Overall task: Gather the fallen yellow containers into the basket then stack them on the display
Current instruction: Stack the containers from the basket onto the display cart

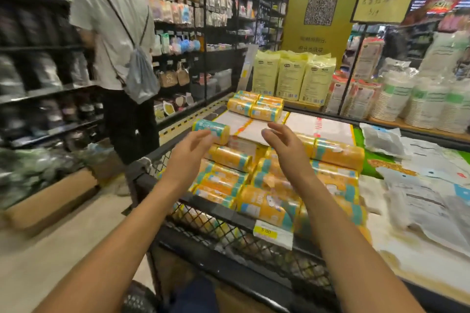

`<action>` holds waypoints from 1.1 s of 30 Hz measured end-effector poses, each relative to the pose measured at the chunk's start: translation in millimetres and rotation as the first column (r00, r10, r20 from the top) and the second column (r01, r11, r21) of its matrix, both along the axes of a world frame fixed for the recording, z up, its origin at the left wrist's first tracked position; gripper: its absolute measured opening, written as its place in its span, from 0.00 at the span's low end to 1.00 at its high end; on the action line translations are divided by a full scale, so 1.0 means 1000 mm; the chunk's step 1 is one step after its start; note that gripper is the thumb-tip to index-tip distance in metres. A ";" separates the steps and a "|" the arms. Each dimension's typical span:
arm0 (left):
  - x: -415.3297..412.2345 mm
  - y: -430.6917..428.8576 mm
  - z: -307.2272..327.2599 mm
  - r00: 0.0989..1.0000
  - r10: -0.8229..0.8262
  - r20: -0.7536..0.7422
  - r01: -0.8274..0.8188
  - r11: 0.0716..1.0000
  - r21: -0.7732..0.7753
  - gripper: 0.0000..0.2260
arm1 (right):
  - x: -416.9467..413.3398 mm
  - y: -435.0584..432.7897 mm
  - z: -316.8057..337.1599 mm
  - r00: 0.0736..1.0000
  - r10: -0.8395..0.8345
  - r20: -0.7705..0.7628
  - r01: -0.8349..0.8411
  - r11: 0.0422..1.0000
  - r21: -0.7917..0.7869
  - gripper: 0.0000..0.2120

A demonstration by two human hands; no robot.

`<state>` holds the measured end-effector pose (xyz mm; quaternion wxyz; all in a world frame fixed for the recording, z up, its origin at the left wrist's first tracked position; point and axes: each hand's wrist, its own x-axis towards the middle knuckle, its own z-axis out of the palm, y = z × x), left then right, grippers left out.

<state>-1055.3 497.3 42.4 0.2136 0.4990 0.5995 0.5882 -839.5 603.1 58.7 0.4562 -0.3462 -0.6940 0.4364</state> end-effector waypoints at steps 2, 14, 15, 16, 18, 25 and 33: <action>-0.020 -0.032 -0.001 0.997 0.075 -0.011 -0.075 0.997 0.031 0.16 | -0.034 -0.020 -0.006 0.997 0.075 0.016 -0.075 0.997 -0.015 0.24; -0.159 -0.233 -0.140 0.845 0.526 0.099 -0.515 0.849 -0.118 0.14 | -0.215 -0.154 -0.113 0.858 0.434 0.275 -0.433 0.899 -0.066 0.22; -0.166 -0.251 -0.165 0.818 0.564 0.115 -0.543 0.823 -0.168 0.15 | -0.225 -0.165 -0.131 0.841 0.419 0.343 -0.441 0.897 -0.016 0.22; -0.171 -0.268 -0.189 0.792 0.597 0.129 -0.567 0.797 -0.208 0.15 | -0.234 -0.176 -0.150 0.819 0.393 0.417 -0.455 0.888 0.058 0.23; -0.175 -0.296 -0.237 0.735 0.661 0.149 -0.602 0.738 -0.305 0.16 | -0.250 -0.199 -0.184 0.769 0.415 0.486 -0.514 0.854 0.085 0.23; -0.171 -0.353 -0.384 0.581 0.800 0.151 -0.572 0.533 -0.624 0.16 | -0.298 -0.232 -0.323 0.581 0.629 0.516 -0.505 0.776 -0.378 0.25; -0.160 -0.374 -0.498 0.503 0.863 0.047 -0.432 0.298 -0.851 0.26 | -0.314 -0.248 -0.469 0.405 0.709 0.578 -0.262 0.695 -0.670 0.30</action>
